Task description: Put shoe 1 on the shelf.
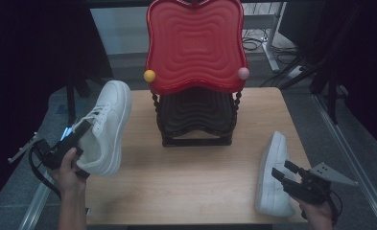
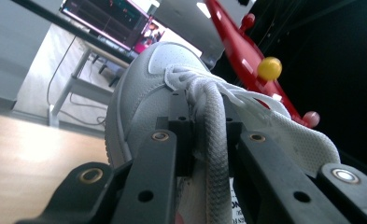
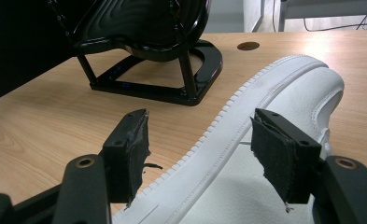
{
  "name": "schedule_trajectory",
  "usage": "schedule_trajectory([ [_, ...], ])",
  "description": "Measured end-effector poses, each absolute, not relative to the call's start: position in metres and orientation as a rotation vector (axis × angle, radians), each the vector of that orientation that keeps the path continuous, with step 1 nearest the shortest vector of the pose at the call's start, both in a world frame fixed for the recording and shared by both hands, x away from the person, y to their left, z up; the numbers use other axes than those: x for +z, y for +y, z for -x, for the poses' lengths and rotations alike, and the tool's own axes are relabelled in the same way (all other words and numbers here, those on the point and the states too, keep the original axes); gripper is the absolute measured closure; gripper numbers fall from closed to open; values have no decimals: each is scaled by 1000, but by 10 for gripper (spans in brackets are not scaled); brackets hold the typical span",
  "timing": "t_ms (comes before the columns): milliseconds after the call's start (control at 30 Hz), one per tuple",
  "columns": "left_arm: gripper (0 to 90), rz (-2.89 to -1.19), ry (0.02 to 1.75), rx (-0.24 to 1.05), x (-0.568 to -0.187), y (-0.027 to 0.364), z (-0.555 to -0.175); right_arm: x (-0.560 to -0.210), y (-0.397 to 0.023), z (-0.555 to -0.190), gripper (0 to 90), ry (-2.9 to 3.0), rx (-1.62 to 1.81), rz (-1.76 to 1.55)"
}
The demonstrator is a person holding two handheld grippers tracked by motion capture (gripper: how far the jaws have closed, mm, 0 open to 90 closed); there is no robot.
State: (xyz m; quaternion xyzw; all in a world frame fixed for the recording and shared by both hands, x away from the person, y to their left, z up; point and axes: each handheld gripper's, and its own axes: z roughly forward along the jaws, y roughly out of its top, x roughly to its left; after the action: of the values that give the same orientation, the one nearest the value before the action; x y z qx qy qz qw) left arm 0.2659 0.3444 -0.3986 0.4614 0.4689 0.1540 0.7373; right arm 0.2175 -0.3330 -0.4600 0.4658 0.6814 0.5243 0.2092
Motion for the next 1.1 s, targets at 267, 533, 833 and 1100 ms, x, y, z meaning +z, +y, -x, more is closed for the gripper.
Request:
schedule_trajectory([
  [267,815,-979,1000,377,-358,337,-277,-458,-335,-217,366,1885,1469,-1300],
  [533,814,-935,983,391,-320,326,-301,-459,-335,-217,366,1879,1476,-1296],
  [833,813,-897,983,429,-275,320,-331,-456,-338,-218,366,1865,1494,-1299],
  [1100,813,-944,986,460,-242,294,-358,-460,-340,-220,367,1860,1498,-1315],
])
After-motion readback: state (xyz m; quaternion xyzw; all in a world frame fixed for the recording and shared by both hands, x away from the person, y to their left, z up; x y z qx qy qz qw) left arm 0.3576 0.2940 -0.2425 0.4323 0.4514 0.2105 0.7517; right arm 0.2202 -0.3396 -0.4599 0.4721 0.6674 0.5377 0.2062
